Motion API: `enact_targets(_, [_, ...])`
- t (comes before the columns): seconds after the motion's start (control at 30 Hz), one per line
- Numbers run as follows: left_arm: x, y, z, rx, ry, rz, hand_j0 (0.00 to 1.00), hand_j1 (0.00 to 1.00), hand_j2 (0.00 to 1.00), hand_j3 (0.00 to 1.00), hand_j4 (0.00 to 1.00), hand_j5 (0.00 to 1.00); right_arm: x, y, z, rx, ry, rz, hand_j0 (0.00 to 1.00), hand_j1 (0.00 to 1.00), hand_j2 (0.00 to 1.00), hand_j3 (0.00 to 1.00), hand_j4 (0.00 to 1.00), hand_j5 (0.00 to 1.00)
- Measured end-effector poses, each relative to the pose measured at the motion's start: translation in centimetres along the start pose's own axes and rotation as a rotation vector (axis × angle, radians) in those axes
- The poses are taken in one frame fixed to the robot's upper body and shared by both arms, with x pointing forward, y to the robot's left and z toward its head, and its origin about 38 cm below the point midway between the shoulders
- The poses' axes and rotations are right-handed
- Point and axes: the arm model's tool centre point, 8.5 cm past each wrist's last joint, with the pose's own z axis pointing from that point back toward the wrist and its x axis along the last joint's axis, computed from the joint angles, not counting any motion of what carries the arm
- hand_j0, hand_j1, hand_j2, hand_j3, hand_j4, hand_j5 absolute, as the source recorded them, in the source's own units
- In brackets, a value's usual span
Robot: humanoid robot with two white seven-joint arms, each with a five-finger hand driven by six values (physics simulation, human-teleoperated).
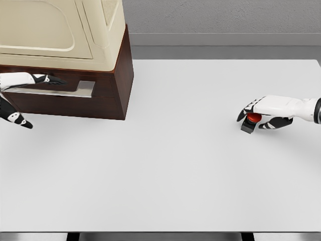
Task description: Open the cabinet drawer with left arm, and place a switch into the drawer with right arm
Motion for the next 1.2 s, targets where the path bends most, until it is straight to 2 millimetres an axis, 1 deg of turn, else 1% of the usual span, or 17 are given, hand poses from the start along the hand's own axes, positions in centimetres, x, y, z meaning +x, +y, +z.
enact_targets(0.2, [-0.1,0.2,0.2,0.009,0.000,0.007,1.00,1.00,1.00,1.00,1.00,1.00,0.0,-0.1,0.0,-0.003,-0.001,-0.001,0.53,0.53,0.53,0.53,0.53,0.53])
enact_targets(0.23, [-0.1,0.2,0.3,0.011,0.002,0.007,1.00,1.00,1.00,1.00,1.00,1.00,0.0,-0.2,0.0,-0.004,-0.001,0.001,0.47,0.47,0.47,0.47,0.47,0.47])
enact_targets(0.27, [-0.2,0.2,0.4,0.013,0.004,0.009,1.00,1.00,1.00,1.00,1.00,1.00,0.0,-0.3,0.0,-0.006,-0.001,0.004,0.46,0.46,0.46,0.46,0.46,0.46])
enact_targets(0.4, [-0.6,0.4,0.6,0.021,0.015,0.014,1.00,1.00,1.00,1.00,1.00,1.00,0.1,-0.5,0.0,-0.009,-0.002,0.007,0.47,0.47,0.47,0.47,0.47,0.47])
enact_targets(0.6, [-0.7,0.4,0.5,0.021,0.017,0.017,1.00,1.00,1.00,1.00,1.00,1.00,0.5,-2.2,-0.1,-0.035,-0.011,0.039,0.47,0.47,0.47,0.47,0.47,0.47])
enact_targets(0.97, [-1.2,-0.5,0.3,0.010,0.016,0.049,1.00,1.00,1.00,1.00,1.00,1.00,2.9,-4.8,-0.9,-0.077,-0.075,0.110,0.47,0.47,0.47,0.47,0.47,0.47])
enact_targets(1.17, [-1.2,-0.9,0.3,0.008,0.013,0.064,1.00,1.00,1.00,1.00,1.00,1.00,4.3,-6.5,-1.7,-0.108,-0.113,0.146,0.47,0.47,0.47,0.47,0.47,0.47])
enact_targets(1.2, [-1.2,-1.0,0.3,0.006,0.012,0.065,1.00,1.00,1.00,1.00,1.00,1.00,4.6,-7.0,-1.8,-0.115,-0.119,0.156,0.46,0.46,0.46,0.46,0.46,0.46])
